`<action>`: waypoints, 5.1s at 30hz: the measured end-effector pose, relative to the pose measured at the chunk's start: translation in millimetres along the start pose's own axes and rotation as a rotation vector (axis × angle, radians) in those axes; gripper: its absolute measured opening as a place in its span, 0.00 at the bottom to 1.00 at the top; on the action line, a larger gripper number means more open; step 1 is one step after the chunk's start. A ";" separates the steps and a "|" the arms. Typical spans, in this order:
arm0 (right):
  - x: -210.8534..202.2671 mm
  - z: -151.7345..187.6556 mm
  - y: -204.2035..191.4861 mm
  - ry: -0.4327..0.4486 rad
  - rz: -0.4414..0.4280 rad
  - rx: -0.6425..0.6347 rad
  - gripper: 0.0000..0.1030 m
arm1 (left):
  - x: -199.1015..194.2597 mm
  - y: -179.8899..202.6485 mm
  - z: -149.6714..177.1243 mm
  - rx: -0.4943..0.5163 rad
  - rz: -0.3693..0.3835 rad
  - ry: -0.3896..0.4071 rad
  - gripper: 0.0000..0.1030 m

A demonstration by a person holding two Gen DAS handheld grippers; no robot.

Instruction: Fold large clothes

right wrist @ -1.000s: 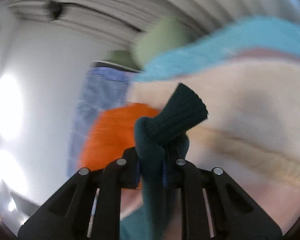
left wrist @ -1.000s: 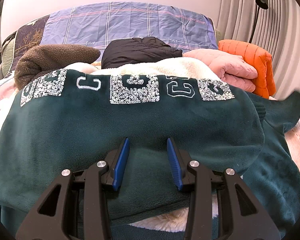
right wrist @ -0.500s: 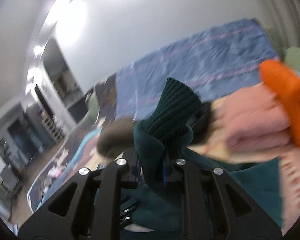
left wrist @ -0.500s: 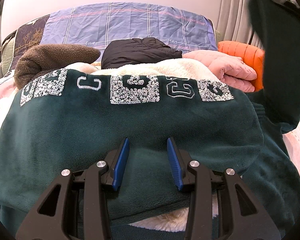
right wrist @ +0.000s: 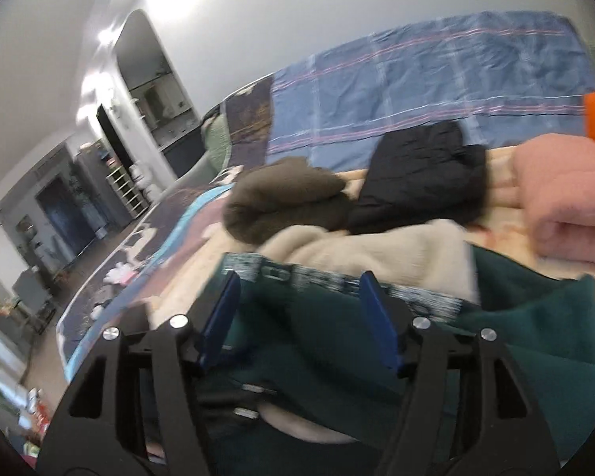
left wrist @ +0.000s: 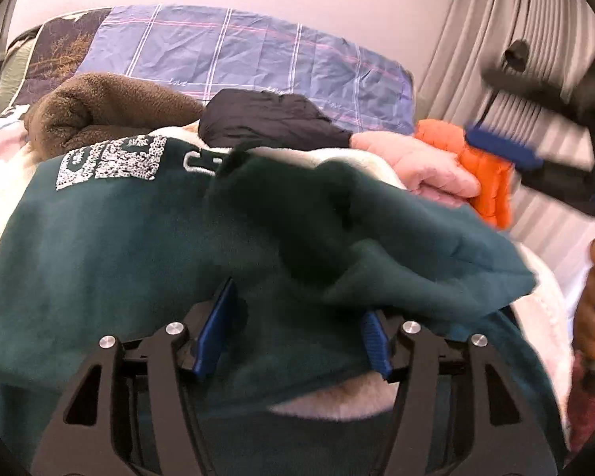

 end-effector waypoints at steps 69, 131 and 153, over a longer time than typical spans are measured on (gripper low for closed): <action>34.2 68.2 11.6 -0.136 0.385 -0.147 0.66 | -26.1 -38.1 -7.6 0.142 -0.190 -0.037 0.63; -166.0 268.1 42.9 -0.148 0.091 0.356 0.56 | -212.0 -94.8 200.6 -0.136 0.021 -0.148 0.52; -159.9 268.0 31.4 -0.186 0.061 0.325 0.64 | -213.1 -102.5 199.8 -0.213 0.059 -0.104 0.57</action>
Point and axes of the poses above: each gripper's, at about its wrist camera, not at the fingertips, and x roughly the way its jaws point, y to its right, z to its underside, the point moved 2 cm from there along x, roughly the way its jaws point, and after that the axes turned 2 degrees about -y, right-handed, at the moved point
